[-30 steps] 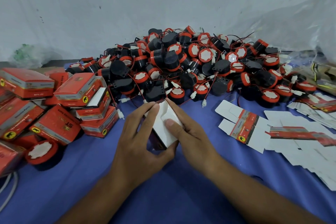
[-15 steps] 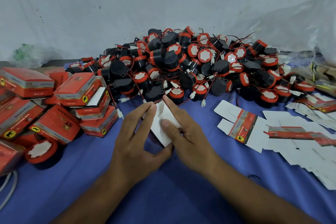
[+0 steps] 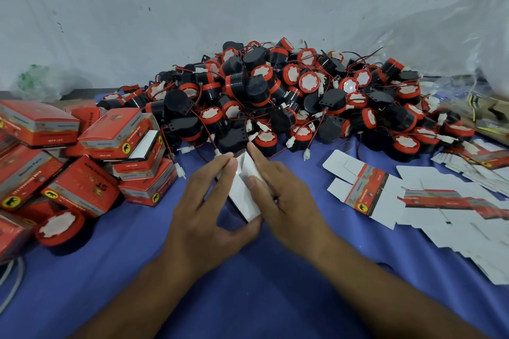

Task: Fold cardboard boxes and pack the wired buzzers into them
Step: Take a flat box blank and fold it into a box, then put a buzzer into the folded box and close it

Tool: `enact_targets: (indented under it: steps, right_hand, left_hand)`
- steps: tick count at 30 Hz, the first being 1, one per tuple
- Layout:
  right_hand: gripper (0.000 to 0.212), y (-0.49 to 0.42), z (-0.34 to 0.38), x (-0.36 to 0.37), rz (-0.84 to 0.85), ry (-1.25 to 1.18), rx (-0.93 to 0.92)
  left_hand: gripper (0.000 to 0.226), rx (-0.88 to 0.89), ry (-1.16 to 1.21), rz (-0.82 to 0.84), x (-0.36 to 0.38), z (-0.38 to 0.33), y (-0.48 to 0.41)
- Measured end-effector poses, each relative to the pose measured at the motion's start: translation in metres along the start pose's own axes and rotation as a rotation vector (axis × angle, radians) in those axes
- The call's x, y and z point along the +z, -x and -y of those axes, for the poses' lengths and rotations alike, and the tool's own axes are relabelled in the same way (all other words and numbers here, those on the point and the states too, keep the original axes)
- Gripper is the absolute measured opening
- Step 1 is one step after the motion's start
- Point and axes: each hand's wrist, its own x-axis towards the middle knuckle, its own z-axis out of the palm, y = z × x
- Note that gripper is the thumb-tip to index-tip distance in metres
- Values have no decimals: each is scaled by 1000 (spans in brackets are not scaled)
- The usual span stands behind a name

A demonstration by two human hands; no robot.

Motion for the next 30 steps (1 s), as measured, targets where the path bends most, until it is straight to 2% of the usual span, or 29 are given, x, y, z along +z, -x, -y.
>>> enact_targets:
  steps: [2, 5, 7, 8, 10, 12, 15, 18, 20, 23, 27, 30]
  right_hand:
    - [49, 0, -1, -1, 14, -10, 10]
    - [45, -5, 2, -6, 180, -369, 209]
    - [40, -6, 1, -9, 191, -587, 301]
    - [38, -7, 1, -11, 174, -619, 299]
    - [42, -7, 2, -13, 125, -513, 228]
    - [54, -6, 0, -17, 112, -277, 128]
    - [83, -6, -8, -24, 220, 110, -48]
    - [93, -8, -14, -29, 337, 313, -162]
    - [90, -10, -15, -30, 374, 391, -159]
    - [61, -11, -17, -30, 273, 570, -208]
    - [56, -13, -15, -21, 247, 708, -46]
    - [54, -14, -17, -16, 276, 660, 120]
  left_hand:
    - [66, -7, 0, 6, 1, 1, 0]
    - [70, -41, 10, 27, 0, 1, 2]
    - [72, -32, 21, 40, 0, 0, 3]
    - [72, -22, 26, 45, 1, 0, 3]
    - [72, 0, 43, 67, 1, 1, 3]
    - [76, -24, 91, 129, 2, 4, 2]
    - [83, -72, 153, 343, 3, 15, 7]
    - [76, -11, -16, 469, -1, 32, 14]
    - [65, 35, -163, 449, -3, 39, 12]
    - [58, 31, -292, 406, -1, 36, 7]
    - [51, 18, -322, 392, 1, 27, 0]
    - [52, -80, -201, 446, 2, 26, 3]
